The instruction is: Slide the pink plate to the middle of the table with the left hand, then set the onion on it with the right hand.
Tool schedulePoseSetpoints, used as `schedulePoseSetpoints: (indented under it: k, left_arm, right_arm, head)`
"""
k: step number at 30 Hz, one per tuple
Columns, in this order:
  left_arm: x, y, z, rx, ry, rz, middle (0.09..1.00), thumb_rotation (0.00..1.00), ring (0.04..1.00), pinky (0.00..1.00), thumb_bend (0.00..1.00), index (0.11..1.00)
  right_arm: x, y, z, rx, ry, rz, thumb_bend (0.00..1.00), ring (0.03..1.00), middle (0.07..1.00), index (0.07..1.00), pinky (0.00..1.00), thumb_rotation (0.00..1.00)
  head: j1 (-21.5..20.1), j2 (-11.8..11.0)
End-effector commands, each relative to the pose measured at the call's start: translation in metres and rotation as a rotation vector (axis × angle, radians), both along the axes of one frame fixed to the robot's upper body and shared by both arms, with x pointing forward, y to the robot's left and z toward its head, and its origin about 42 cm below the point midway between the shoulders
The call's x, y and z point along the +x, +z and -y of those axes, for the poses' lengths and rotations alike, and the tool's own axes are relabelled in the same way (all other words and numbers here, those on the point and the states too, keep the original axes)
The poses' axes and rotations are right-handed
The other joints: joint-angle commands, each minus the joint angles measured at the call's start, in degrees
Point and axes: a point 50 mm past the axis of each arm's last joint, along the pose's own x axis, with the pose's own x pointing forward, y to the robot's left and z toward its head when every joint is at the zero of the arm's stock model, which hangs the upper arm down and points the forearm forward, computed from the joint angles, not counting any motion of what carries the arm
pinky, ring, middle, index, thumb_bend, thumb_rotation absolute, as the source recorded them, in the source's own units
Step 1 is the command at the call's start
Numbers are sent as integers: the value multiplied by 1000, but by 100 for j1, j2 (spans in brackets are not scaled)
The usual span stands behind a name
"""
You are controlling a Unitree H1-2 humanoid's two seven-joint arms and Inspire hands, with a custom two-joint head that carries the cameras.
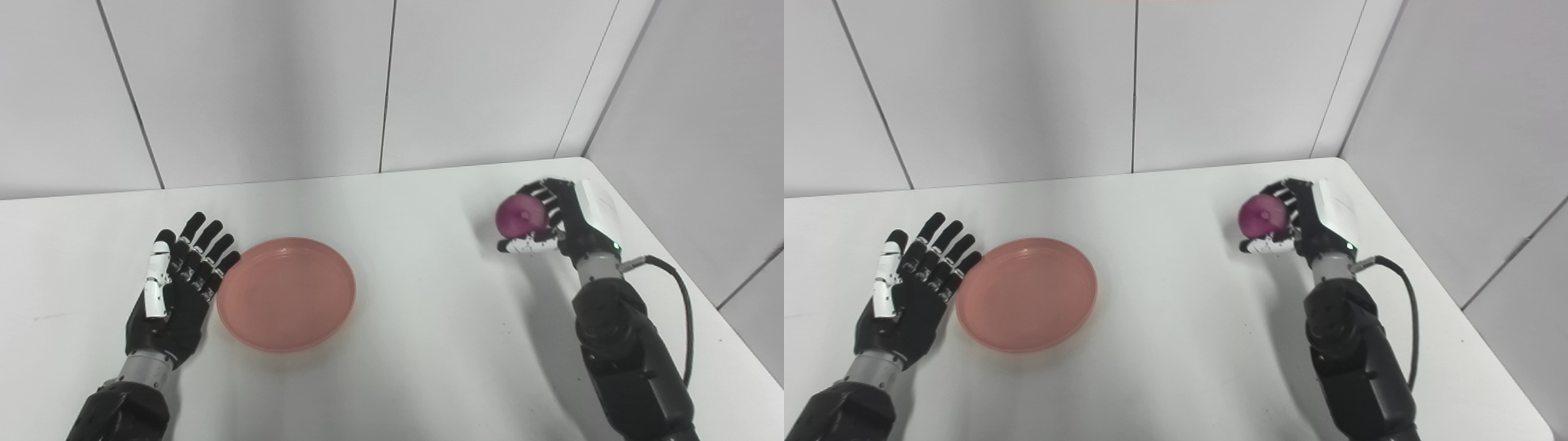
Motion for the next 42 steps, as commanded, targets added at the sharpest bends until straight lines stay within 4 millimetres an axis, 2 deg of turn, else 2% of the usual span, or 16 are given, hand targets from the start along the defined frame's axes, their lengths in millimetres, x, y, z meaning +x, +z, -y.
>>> schedulePoseSetpoints:
  k: [1,7,15,21,23,30,42]
  left_arm:
    - [5,24,6,-3,3,96,939,1000,923,905,469,929]
    - [3,26,12,-4,2,93,936,1000,922,909,464,928]
    - [2,26,20,-12,-6,100,945,1000,934,920,462,936]
    - [0,29,27,8,7,92,938,1000,926,910,459,931]
    - [-1,30,29,18,11,92,933,1000,921,902,462,928]
    - [-4,33,37,24,19,95,931,1000,921,899,454,925]
    - [-4,37,48,19,31,95,932,1000,924,919,449,922]
  right_arm:
    - [4,28,-11,-33,48,99,638,480,519,532,412,72]
    - [9,39,-37,-31,112,116,649,478,523,532,401,95]
    - [13,52,-77,-56,222,143,650,418,490,528,323,107]
    - [17,56,-101,-51,297,149,643,427,491,529,343,88]
    - [19,56,-108,-50,324,145,640,439,502,532,354,89]
    - [25,47,-130,-66,386,145,656,382,473,532,286,97]
    - [26,34,-157,-68,477,107,657,376,468,534,280,94]
  head:
    - [6,-1]
    - [201,-6]
    - [521,8]
    - [751,21]
    - [821,18]
    - [1125,19]
    - [1575,31]
